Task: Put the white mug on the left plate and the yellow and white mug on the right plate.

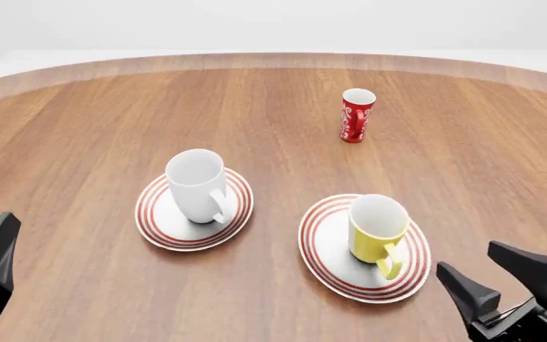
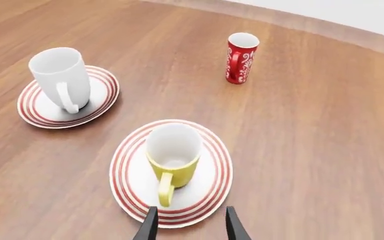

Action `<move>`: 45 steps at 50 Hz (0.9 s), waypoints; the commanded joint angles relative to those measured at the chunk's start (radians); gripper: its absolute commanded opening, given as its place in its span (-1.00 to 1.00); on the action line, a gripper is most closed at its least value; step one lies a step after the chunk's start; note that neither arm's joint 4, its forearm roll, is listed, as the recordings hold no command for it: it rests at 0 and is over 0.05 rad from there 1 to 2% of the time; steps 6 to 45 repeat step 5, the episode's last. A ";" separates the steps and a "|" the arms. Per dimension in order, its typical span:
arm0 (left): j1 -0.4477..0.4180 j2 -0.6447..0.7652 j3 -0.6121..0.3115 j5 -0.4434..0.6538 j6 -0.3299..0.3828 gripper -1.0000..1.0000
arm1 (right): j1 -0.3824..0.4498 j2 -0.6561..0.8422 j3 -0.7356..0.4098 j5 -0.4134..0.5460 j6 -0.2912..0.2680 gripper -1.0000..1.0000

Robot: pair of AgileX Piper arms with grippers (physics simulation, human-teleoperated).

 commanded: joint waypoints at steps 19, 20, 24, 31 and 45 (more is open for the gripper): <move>0.000 0.000 0.000 0.000 0.000 1.00 | -0.065 -0.223 -0.009 0.189 -0.013 1.00; 0.000 0.000 0.000 0.000 0.000 1.00 | -0.065 -0.223 -0.009 0.189 -0.013 1.00; 0.000 0.000 0.000 0.000 0.000 1.00 | -0.065 -0.223 -0.009 0.189 -0.013 1.00; 0.000 0.000 0.000 0.000 0.000 1.00 | -0.065 -0.223 -0.009 0.189 -0.013 1.00; 0.000 0.000 0.000 0.000 0.000 1.00 | -0.065 -0.223 -0.009 0.189 -0.013 1.00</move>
